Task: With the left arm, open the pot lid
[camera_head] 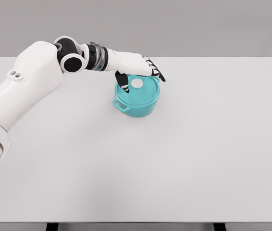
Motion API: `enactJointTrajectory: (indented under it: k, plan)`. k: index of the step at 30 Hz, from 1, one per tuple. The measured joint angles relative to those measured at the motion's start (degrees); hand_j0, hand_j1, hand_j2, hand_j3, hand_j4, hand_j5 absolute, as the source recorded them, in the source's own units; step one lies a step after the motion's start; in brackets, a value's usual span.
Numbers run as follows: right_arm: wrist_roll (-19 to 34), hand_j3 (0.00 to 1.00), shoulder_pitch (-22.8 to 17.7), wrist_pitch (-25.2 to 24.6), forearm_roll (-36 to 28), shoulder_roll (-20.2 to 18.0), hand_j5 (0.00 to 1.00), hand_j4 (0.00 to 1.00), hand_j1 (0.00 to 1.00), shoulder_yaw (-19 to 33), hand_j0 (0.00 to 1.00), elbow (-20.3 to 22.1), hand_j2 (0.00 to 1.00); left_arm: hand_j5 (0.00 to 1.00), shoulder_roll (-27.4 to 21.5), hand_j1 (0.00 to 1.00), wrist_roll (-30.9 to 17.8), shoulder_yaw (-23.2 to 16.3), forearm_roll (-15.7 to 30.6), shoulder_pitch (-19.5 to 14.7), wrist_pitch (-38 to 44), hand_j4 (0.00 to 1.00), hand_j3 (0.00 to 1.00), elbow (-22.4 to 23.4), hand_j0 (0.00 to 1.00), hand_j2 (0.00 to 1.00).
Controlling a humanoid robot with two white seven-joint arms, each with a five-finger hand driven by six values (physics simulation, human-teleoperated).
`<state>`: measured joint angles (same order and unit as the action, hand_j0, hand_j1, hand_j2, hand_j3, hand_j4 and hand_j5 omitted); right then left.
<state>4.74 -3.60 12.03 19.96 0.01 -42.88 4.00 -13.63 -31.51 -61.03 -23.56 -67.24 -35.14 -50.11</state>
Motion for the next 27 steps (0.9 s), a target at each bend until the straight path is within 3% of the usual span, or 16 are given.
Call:
enactJointTrajectory:
  k: [3,19,27]
  plan:
    - [0.0,1.00,0.0,0.0,0.0,0.0,1.00,1.00,1.00,0.0,1.00,0.0,1.00,0.80,0.0,0.80,0.0,-0.4,0.0,0.1,0.0,0.80,0.80,0.0,0.80,0.80]
    - [0.0,1.00,0.0,0.0,0.0,0.0,1.00,1.00,1.00,0.0,1.00,0.0,1.00,0.73,-0.3,0.73,-0.5,-1.3,0.0,0.3,0.2,0.73,0.73,0.0,0.73,0.73]
    - [0.0,1.00,0.0,0.0,0.0,0.0,1.00,1.00,1.00,0.0,1.00,0.0,1.00,0.58,-0.7,0.58,-0.4,-1.3,-0.4,0.3,0.1,0.58,0.58,-0.1,0.58,0.58]
